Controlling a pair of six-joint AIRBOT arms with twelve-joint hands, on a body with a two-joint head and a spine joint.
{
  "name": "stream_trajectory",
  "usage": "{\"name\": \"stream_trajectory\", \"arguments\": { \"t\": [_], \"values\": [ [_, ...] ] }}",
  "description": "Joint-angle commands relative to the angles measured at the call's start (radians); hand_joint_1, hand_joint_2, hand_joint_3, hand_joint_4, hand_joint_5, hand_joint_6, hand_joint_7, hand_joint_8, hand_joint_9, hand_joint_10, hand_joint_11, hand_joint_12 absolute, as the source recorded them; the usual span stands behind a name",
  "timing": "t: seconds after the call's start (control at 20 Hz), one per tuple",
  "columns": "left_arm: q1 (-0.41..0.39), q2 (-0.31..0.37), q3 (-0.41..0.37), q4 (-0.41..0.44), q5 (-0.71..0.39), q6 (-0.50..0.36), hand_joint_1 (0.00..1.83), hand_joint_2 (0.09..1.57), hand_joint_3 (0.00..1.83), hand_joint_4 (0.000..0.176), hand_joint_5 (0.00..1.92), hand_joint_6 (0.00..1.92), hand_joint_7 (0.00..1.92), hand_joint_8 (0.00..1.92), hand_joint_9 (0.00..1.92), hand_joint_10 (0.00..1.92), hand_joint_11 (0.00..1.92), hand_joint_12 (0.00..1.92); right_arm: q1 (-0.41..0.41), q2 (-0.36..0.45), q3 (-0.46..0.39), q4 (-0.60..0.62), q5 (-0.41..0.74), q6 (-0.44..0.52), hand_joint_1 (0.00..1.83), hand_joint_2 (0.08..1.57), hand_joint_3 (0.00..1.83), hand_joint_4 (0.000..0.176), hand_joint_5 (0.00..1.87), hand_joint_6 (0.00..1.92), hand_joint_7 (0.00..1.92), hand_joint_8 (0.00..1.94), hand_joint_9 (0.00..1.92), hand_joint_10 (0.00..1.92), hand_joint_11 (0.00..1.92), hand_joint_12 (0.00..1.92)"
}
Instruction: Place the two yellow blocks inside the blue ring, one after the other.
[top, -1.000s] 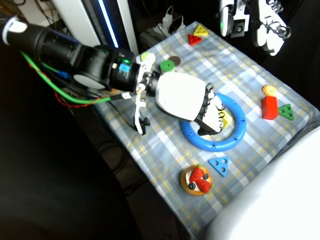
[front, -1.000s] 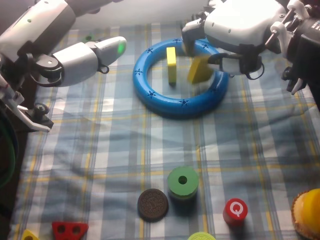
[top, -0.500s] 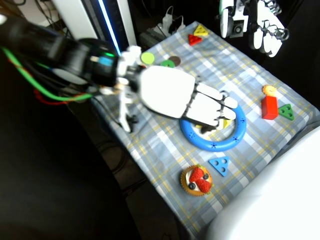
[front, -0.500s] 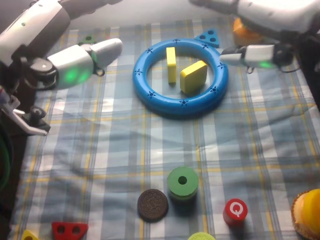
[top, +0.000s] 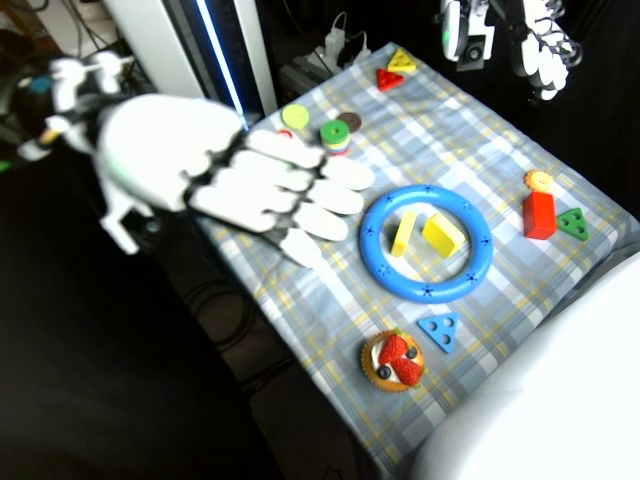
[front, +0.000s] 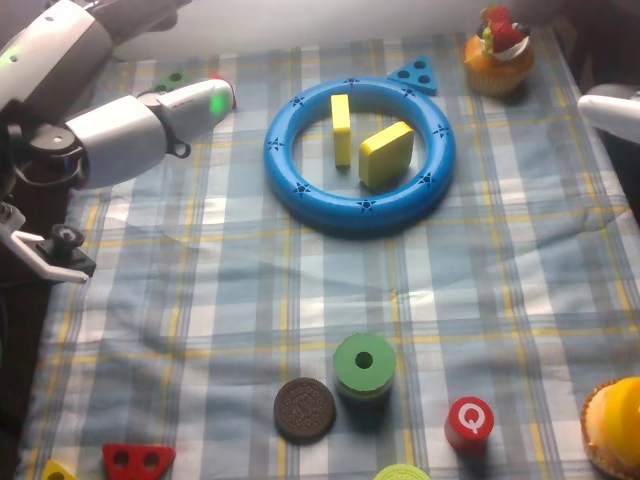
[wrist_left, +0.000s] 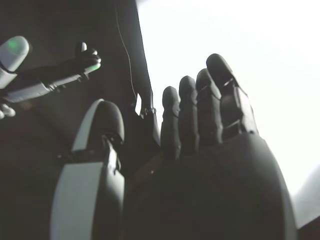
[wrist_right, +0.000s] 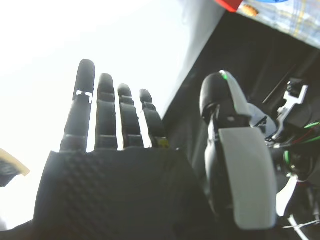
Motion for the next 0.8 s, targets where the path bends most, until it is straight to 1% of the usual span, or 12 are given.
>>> {"name": "stream_trajectory", "arguments": {
  "t": [0.0, 0.1, 0.15, 0.2, 0.25, 0.35, 0.4, 0.55, 0.6, 0.65, 0.7, 0.75],
  "values": [
    [-0.001, 0.008, 0.000, 0.011, -0.147, -0.027, 0.77, 1.30, 0.00, 0.004, 0.21, 0.00, 0.19, 0.00, 0.14, 0.00, 0.00, 0.59, -0.009, 0.006, -0.009, 0.010, 0.200, 0.005, 0.48, 1.27, 0.00, 0.048, 0.00, 0.00, 0.00, 0.00, 0.00, 0.00, 0.02, 0.01],
    [0.021, 0.009, 0.007, 0.009, -0.187, -0.094, 0.66, 1.30, 0.00, 0.035, 0.12, 0.00, 0.12, 0.00, 0.06, 0.00, 0.00, 0.29, -0.081, 0.017, -0.031, 0.049, 0.297, 0.012, 0.46, 1.26, 0.01, 0.062, 0.00, 0.00, 0.00, 0.00, 0.00, 0.00, 0.01, 0.23],
    [0.034, 0.008, 0.015, 0.007, -0.208, -0.133, 0.61, 1.31, 0.00, 0.058, 0.06, 0.00, 0.03, 0.00, 0.01, 0.00, 0.00, 0.10, -0.117, 0.021, -0.036, 0.066, 0.347, 0.036, 0.45, 1.26, 0.00, 0.080, 0.00, 0.00, 0.00, 0.00, 0.00, 0.00, 0.00, 0.28],
    [0.050, 0.007, 0.021, 0.002, -0.235, -0.188, 0.51, 1.32, 0.00, 0.094, 0.02, 0.00, 0.00, 0.00, 0.00, 0.00, 0.00, 0.02, -0.152, 0.022, -0.035, 0.077, 0.393, 0.074, 0.46, 1.26, 0.00, 0.078, 0.00, 0.00, 0.00, 0.00, 0.00, 0.00, 0.00, 0.34],
    [0.067, 0.004, 0.025, -0.003, -0.260, -0.225, 0.51, 1.32, 0.00, 0.085, 0.00, 0.00, 0.00, 0.00, 0.01, 0.00, 0.02, 0.02, -0.194, 0.023, -0.034, 0.093, 0.457, 0.125, 0.47, 1.26, 0.00, 0.065, 0.00, 0.00, 0.00, 0.00, 0.00, 0.00, 0.00, 0.39],
    [0.083, 0.002, 0.027, -0.007, -0.286, -0.255, 0.55, 1.34, 0.01, 0.086, 0.00, 0.00, 0.00, 0.00, 0.02, 0.02, 0.00, 0.51, -0.224, 0.025, -0.035, 0.105, 0.493, 0.146, 0.50, 1.25, 0.00, 0.054, 0.00, 0.00, 0.00, 0.00, 0.01, 0.00, 0.00, 0.52],
    [0.094, 0.001, 0.029, -0.008, -0.301, -0.274, 0.49, 1.35, 0.01, 0.078, 0.00, 0.00, 0.00, 0.00, 0.01, 0.01, 0.00, 0.57, -0.243, 0.026, -0.036, 0.114, 0.519, 0.160, 0.52, 1.27, 0.00, 0.047, 0.00, 0.00, 0.00, 0.00, 0.00, 0.00, 0.00, 0.42],
    [0.138, -0.004, 0.043, -0.013, -0.400, -0.388, 0.47, 1.39, 0.01, 0.097, 0.00, 0.00, 0.00, 0.00, 0.00, 0.00, 0.00, 0.08, -0.325, 0.046, -0.056, 0.149, 0.667, 0.197, 0.57, 1.28, 0.00, 0.037, 0.00, 0.00, 0.00, 0.00, 0.00, 0.00, 0.00, 0.10],
    [0.155, 0.002, 0.037, -0.012, -0.441, -0.403, 0.47, 1.37, 0.00, 0.124, 0.00, 0.00, 0.00, 0.00, 0.00, 0.00, 0.00, 0.04, -0.353, 0.059, -0.069, 0.159, 0.725, 0.197, 0.52, 1.23, 0.00, 0.038, 0.00, 0.00, 0.00, 0.00, 0.00, 0.00, 0.00, 0.10],
    [0.161, 0.006, 0.029, -0.008, -0.467, -0.403, 0.46, 1.36, 0.00, 0.133, 0.00, 0.00, 0.00, 0.00, 0.00, 0.00, 0.00, 0.12, -0.365, 0.066, -0.078, 0.164, 0.763, 0.197, 0.50, 1.24, 0.00, 0.033, 0.00, 0.00, 0.00, 0.00, 0.00, 0.00, 0.00, 0.09],
    [0.171, 0.015, 0.017, 0.003, -0.521, -0.404, 0.49, 1.35, 0.00, 0.113, 0.00, 0.00, 0.00, 0.00, 0.00, 0.00, 0.00, 0.19, -0.386, 0.077, -0.090, 0.166, 0.827, 0.197, 0.56, 1.25, 0.00, 0.022, 0.00, 0.00, 0.00, 0.00, 0.00, 0.00, 0.00, 0.02],
    [0.173, 0.018, 0.013, 0.007, -0.537, -0.404, 0.56, 1.35, 0.00, 0.157, 0.00, 0.00, 0.00, 0.00, 0.00, 0.00, 0.00, 0.04, -0.390, 0.080, -0.092, 0.166, 0.847, 0.197, 0.62, 1.21, 0.00, 0.012, 0.00, 0.00, 0.00, 0.00, 0.00, 0.00, 0.03, 0.02]
  ]
}}
